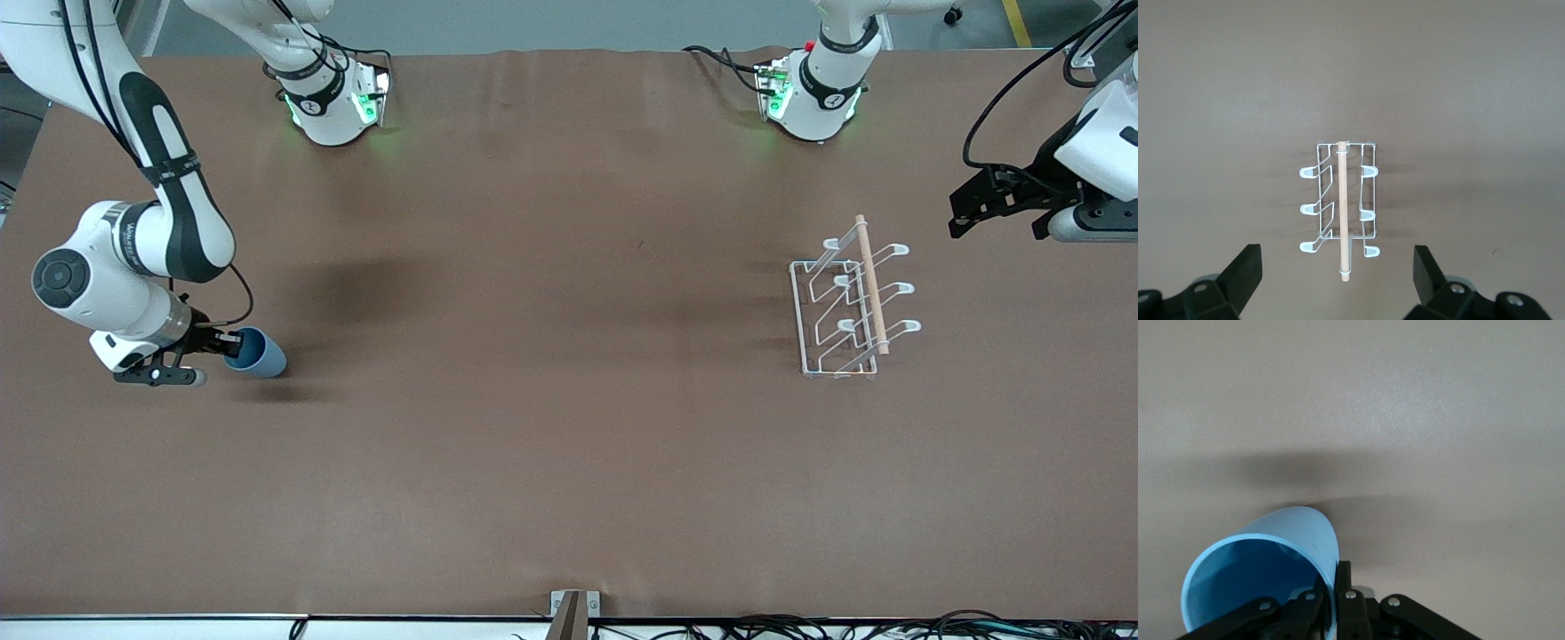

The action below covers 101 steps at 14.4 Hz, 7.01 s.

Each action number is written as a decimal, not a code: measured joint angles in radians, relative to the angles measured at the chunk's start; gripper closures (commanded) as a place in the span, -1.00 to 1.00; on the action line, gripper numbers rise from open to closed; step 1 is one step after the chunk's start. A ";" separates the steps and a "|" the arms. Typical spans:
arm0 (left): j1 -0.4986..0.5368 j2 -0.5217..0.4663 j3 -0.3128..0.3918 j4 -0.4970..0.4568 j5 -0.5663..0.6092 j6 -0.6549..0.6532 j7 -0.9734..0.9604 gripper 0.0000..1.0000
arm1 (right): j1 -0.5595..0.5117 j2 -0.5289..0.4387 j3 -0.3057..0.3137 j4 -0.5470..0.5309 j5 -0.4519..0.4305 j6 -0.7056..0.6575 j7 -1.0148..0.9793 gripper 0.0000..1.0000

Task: Hang cup on cup holder
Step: 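Lift the blue cup and carry it toward the table middle, then hold the cup with the right gripper while the left gripper reaches it, then grasp the cup rim with the left gripper and open the right gripper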

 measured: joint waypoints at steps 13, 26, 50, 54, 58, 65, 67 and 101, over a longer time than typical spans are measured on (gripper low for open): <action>0.000 0.000 0.000 0.000 0.000 0.000 0.000 -1.00 | 0.051 -0.151 0.121 0.142 0.313 -0.280 0.001 0.99; 0.000 0.000 0.000 0.001 0.000 0.001 0.001 -1.00 | 0.111 -0.133 0.345 0.085 1.252 -0.300 -0.346 0.99; -0.072 0.170 -0.204 0.045 -0.102 0.008 0.851 -1.00 | 0.208 0.058 0.477 0.170 1.630 -0.246 -0.577 0.99; -0.076 0.234 -0.285 0.048 -0.157 0.031 0.917 -1.00 | 0.209 0.060 0.477 0.171 1.630 -0.246 -0.577 0.99; -0.115 0.266 -0.349 0.049 -0.162 0.070 0.920 -1.00 | 0.209 0.060 0.477 0.171 1.630 -0.245 -0.577 0.99; -0.234 0.324 -0.353 0.050 -0.176 0.236 0.856 -1.00 | 0.209 0.060 0.477 0.172 1.630 -0.245 -0.577 0.99; -0.245 0.337 -0.353 0.050 -0.176 0.271 0.843 -1.00 | 0.209 0.060 0.477 0.172 1.630 -0.245 -0.577 0.99; -0.343 0.422 -0.361 0.054 0.087 0.389 0.794 0.77 | 0.218 0.071 0.516 0.180 1.632 -0.195 -0.591 -1.00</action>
